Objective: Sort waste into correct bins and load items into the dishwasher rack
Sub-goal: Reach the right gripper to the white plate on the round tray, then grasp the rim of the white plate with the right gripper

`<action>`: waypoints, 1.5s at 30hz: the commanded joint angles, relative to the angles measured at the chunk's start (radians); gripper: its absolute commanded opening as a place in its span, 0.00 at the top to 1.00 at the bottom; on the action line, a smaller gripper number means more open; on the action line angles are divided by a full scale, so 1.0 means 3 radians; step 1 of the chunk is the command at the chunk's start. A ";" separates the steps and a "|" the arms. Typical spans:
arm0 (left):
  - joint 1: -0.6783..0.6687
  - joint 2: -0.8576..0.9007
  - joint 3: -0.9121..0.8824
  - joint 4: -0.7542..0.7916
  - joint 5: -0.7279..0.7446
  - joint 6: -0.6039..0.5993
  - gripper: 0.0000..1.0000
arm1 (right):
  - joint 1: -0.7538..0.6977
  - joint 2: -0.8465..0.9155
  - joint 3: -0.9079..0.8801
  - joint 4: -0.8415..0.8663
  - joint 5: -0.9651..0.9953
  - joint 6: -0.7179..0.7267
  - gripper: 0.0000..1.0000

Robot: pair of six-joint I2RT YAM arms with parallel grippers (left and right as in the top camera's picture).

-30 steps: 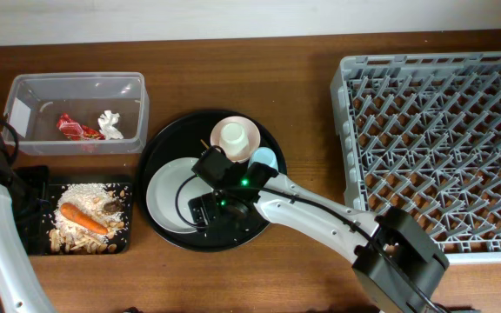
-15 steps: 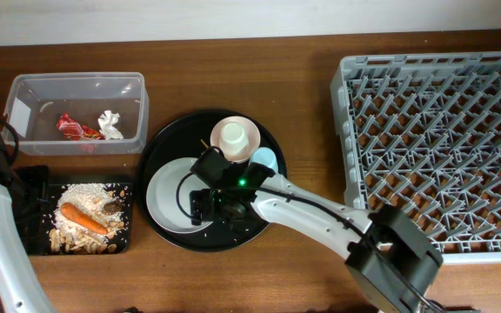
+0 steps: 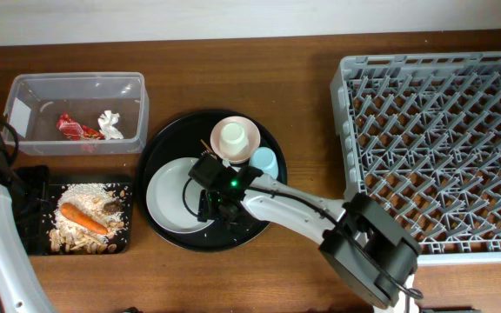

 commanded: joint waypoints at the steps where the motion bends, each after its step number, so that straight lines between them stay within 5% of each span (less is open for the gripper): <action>1: 0.0014 -0.0023 -0.0011 -0.0004 -0.0010 -0.0055 0.01 | 0.0022 0.0121 0.0045 0.0023 0.0057 0.0078 0.31; 5: 0.0014 -0.0023 -0.0011 -0.0004 -0.0010 -0.0055 0.01 | 0.0022 0.0159 0.0045 0.0061 0.0058 0.0076 0.32; 11: 0.0014 -0.0023 -0.0011 -0.0004 -0.0010 -0.0053 0.01 | 0.0020 0.0159 0.0046 0.0053 0.0090 0.0076 0.51; 31: 0.0014 -0.0023 -0.0011 -0.0001 -0.0010 -0.0055 0.01 | 0.0015 0.0158 0.0322 -0.0509 0.0342 0.0076 0.91; 34: 0.0014 -0.0023 -0.0011 0.0006 -0.0009 -0.0055 0.01 | 0.0015 0.0158 0.0322 -0.0514 0.0343 0.0076 0.92; 37: 0.0014 -0.0023 -0.0011 0.0005 -0.0010 -0.0055 0.01 | 0.0015 0.0158 0.0322 -0.0521 0.0343 0.0075 0.81; 45: 0.0014 -0.0023 -0.0011 0.0006 -0.0010 -0.0055 0.01 | 0.0018 0.0159 0.0319 -0.0547 0.0370 0.0076 0.81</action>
